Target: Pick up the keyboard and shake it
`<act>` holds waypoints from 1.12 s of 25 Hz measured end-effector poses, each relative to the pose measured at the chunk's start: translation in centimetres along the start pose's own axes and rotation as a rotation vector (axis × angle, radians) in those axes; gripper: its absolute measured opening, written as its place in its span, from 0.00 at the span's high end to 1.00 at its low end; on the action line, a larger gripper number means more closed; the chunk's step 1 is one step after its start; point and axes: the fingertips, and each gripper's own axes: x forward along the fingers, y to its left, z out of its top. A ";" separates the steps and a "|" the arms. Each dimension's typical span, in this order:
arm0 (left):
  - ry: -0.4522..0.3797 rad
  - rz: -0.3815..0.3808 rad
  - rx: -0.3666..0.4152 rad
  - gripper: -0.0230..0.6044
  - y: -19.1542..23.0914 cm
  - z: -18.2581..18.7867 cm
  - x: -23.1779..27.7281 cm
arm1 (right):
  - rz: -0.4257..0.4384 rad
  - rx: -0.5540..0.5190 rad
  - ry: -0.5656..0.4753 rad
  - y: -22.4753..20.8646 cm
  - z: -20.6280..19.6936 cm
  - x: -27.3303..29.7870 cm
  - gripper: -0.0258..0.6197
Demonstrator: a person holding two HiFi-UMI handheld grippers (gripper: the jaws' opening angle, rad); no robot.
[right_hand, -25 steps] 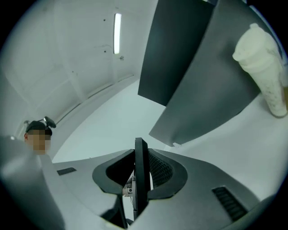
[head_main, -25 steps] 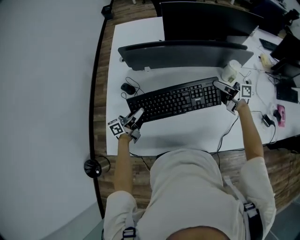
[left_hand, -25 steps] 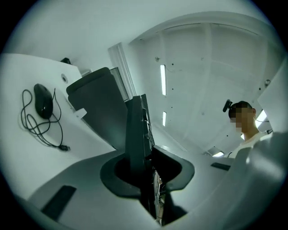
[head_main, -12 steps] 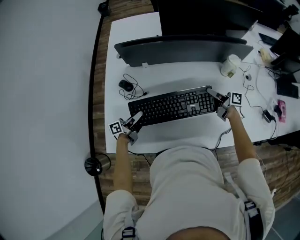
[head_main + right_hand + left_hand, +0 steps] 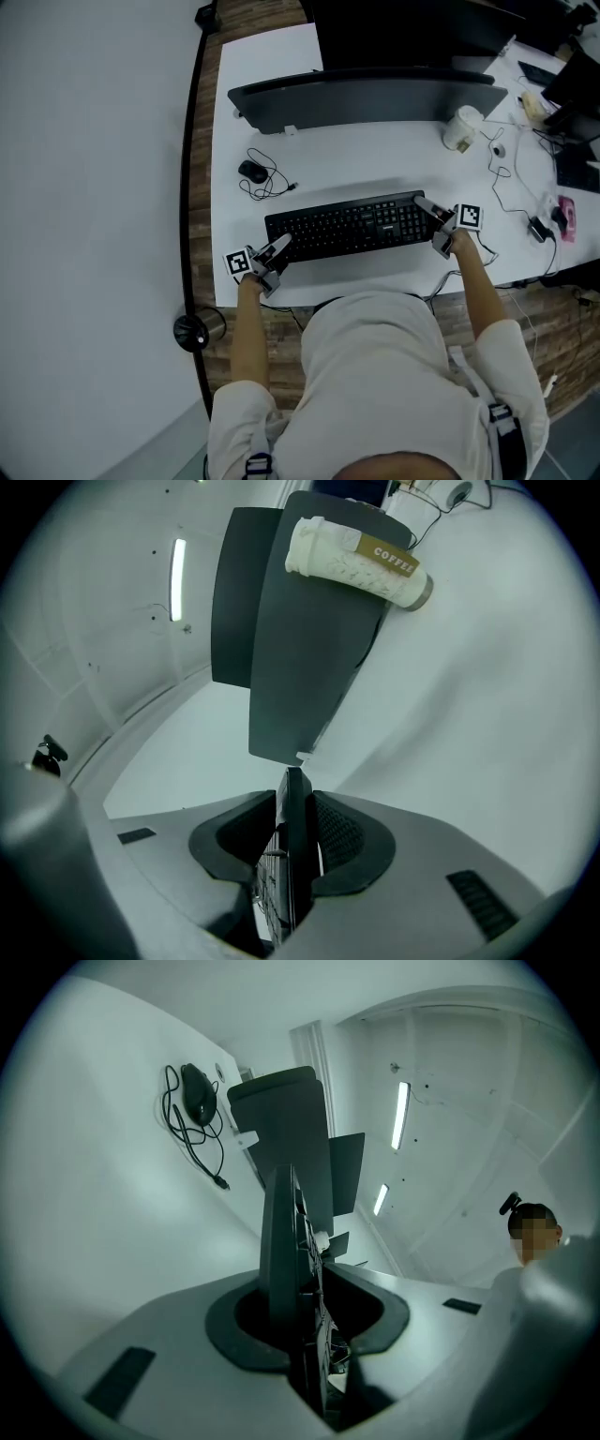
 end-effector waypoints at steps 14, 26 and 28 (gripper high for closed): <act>0.052 0.020 -0.058 0.78 0.6 -1.6 1.6 | -0.080 0.038 -0.030 -2.9 -1.2 -2.6 0.73; 0.026 0.009 -0.089 0.79 0.4 -1.9 1.4 | -0.088 0.002 -0.003 -2.4 -0.7 -2.0 0.73; 0.014 0.003 -0.092 0.79 0.2 -2.2 1.0 | -0.085 -0.013 0.008 -2.3 -0.8 -1.9 0.73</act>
